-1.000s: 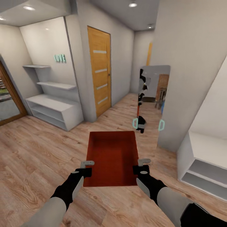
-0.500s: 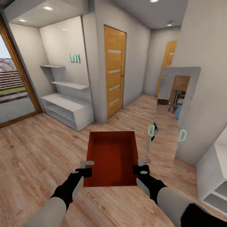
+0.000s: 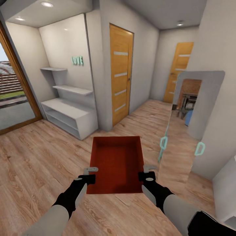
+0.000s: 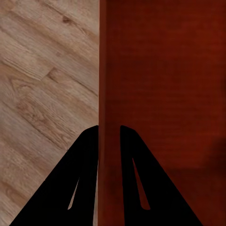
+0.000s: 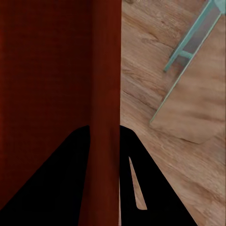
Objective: Move the two storage containers from the living room to the garage. In the garage, place one container on the floor and stack the other container on top of it (either order is fine).
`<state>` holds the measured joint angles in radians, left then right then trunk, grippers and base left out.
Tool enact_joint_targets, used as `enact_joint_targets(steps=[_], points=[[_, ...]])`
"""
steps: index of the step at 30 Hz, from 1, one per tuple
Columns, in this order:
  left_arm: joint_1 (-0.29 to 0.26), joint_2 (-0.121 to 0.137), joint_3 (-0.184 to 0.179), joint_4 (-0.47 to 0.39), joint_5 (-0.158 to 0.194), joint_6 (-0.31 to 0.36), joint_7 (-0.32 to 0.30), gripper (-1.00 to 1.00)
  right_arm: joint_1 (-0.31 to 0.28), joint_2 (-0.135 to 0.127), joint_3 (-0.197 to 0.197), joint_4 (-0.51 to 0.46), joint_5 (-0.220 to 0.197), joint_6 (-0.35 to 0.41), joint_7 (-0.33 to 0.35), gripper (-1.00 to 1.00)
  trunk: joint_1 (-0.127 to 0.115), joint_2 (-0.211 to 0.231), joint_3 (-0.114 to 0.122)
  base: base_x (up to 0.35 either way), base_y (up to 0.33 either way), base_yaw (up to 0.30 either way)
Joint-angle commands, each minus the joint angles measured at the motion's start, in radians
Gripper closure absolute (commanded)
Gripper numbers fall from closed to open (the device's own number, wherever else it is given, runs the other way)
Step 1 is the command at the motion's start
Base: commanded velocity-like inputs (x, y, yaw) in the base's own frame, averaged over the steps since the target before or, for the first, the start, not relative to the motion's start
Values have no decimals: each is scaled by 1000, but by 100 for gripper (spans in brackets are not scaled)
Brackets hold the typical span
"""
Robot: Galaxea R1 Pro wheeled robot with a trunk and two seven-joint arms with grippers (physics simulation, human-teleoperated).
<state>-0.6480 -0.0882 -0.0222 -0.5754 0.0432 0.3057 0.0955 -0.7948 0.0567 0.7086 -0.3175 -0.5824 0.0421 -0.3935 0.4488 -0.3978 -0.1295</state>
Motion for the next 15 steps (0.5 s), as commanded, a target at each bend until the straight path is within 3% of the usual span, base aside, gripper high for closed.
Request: enact_joint_targets(steps=[1, 15], points=[[-1, 1, -8, -4, -4, -23, 12, 100, -1, -1, 13, 28, -24, 22, -11, 100, 1, -2, -2, 323, 79, 0], [-1, 1, -8, -3, -3, -23, 12, 100, -1, -1, 14, 28, -24, 22, -11, 100, 1, -2, -2, 323, 79, 0]])
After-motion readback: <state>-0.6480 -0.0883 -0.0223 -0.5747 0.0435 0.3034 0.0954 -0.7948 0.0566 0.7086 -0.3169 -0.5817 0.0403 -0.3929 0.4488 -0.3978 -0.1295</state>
